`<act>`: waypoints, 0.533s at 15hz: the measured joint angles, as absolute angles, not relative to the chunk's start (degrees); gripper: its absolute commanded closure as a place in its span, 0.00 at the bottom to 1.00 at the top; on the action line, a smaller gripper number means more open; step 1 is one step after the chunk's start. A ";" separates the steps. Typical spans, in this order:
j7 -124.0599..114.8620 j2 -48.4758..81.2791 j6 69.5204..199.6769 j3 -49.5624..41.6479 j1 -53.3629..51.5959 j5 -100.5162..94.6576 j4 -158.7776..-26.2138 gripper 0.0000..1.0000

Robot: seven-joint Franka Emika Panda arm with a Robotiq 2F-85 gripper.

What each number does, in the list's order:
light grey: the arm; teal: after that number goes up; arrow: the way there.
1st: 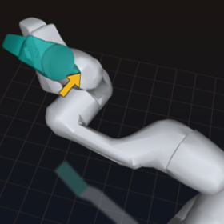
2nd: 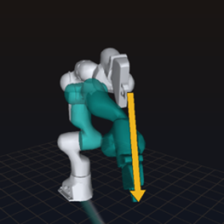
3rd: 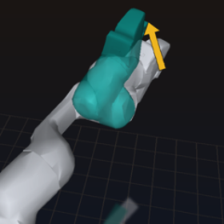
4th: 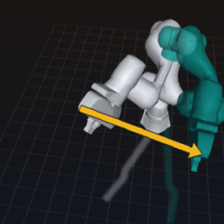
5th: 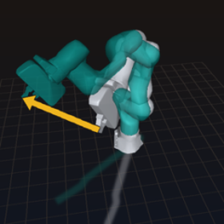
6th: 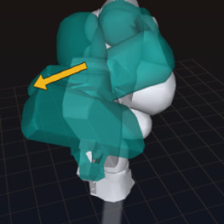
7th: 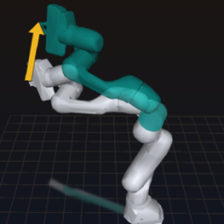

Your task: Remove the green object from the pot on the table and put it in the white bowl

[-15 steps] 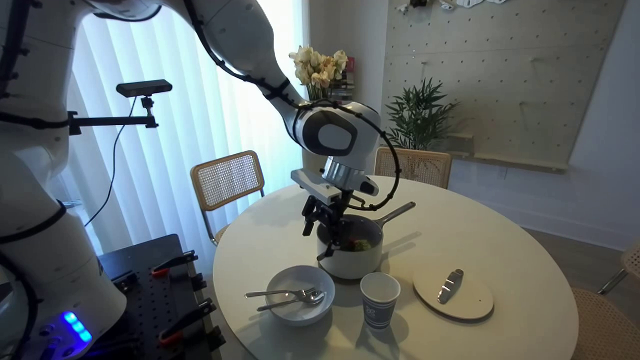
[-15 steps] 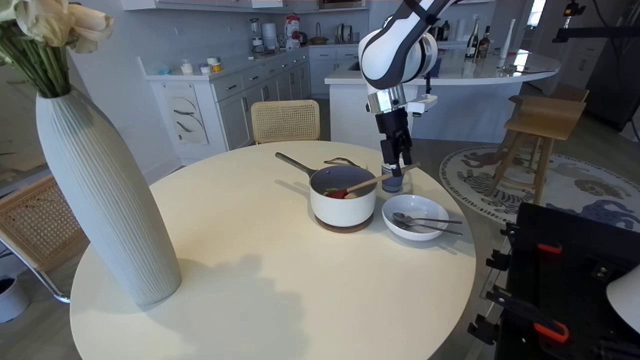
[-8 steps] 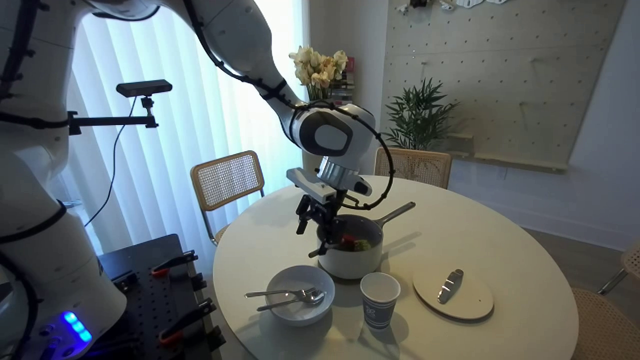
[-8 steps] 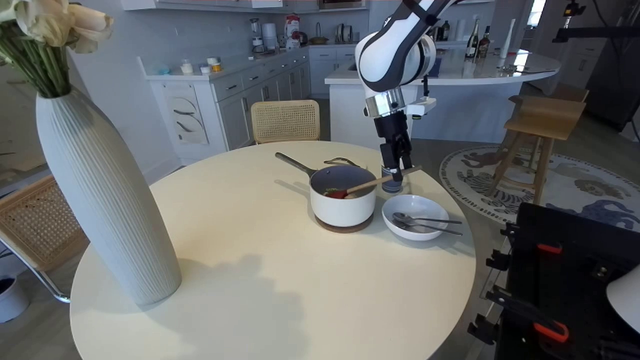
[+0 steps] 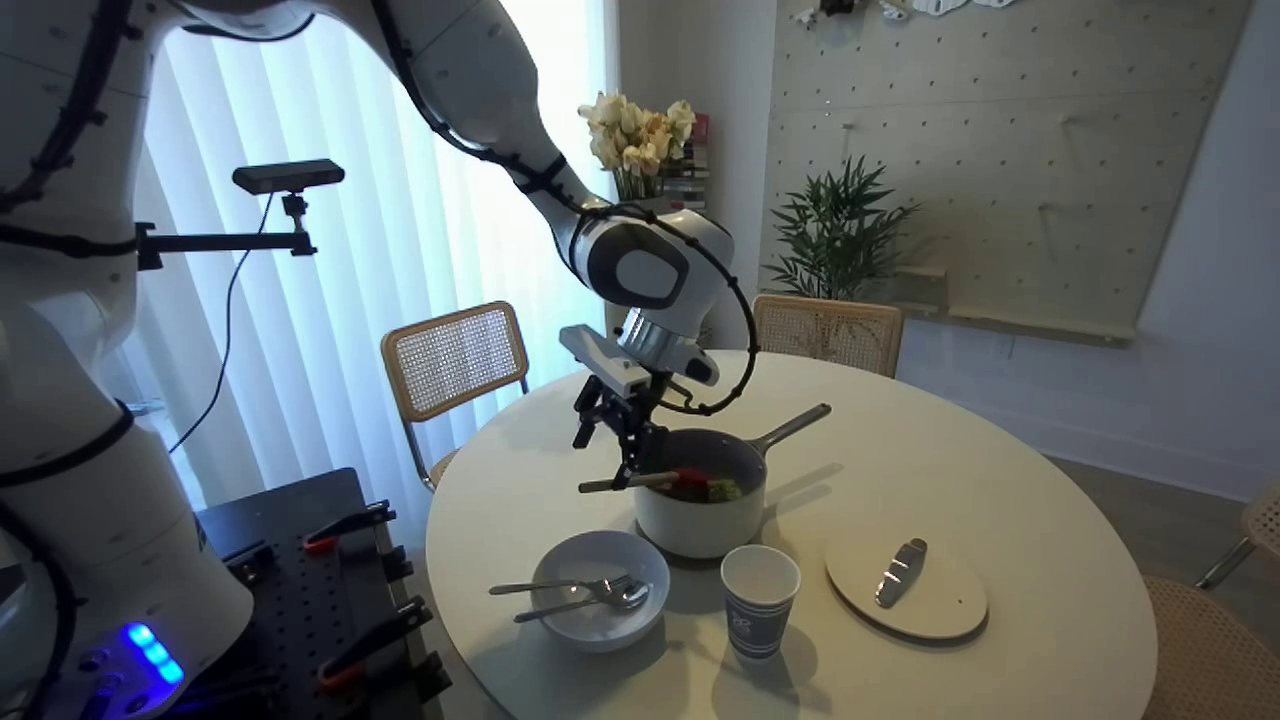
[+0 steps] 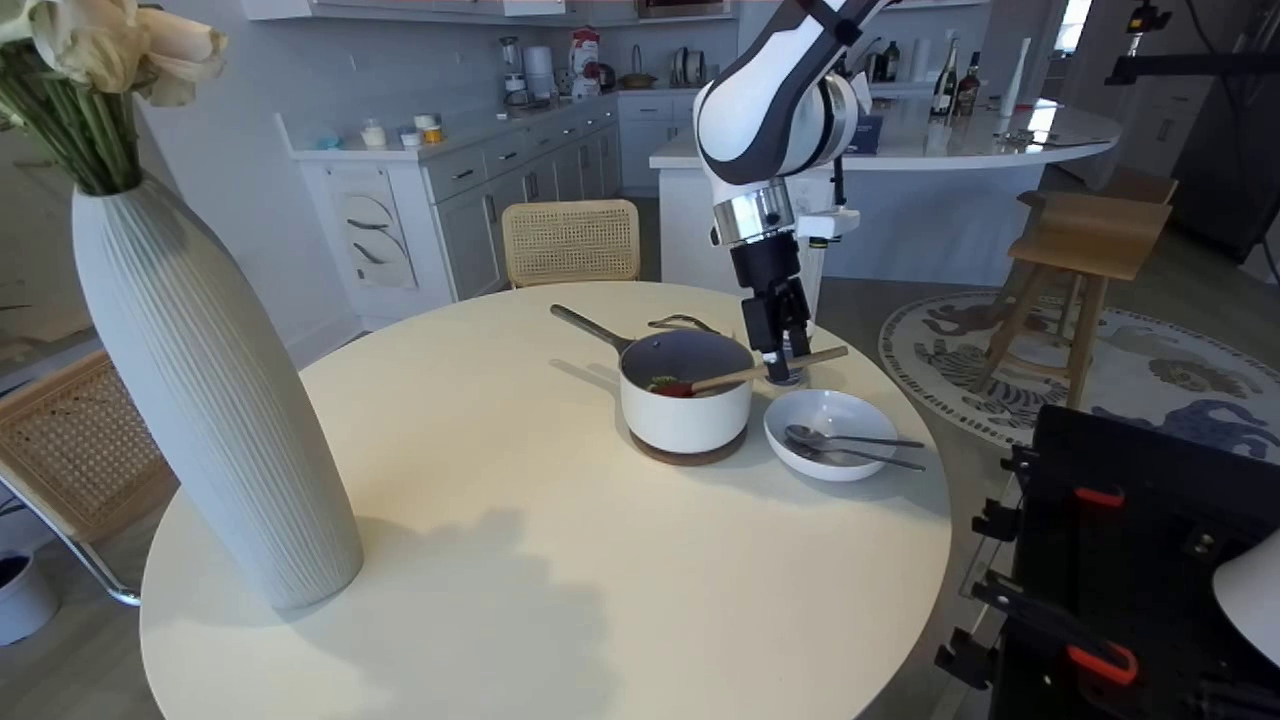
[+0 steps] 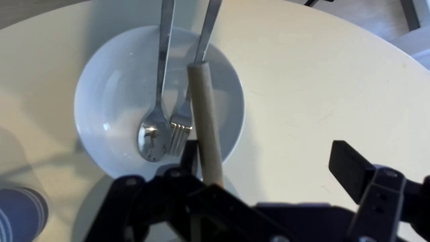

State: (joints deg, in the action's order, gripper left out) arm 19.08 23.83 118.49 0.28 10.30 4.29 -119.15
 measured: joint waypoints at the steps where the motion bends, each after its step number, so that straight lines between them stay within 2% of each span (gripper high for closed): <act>1: 19.09 23.83 118.28 0.60 10.12 5.10 -119.15 0.00; 8: 18.95 23.82 117.82 1.57 8.60 7.29 -119.15 0.00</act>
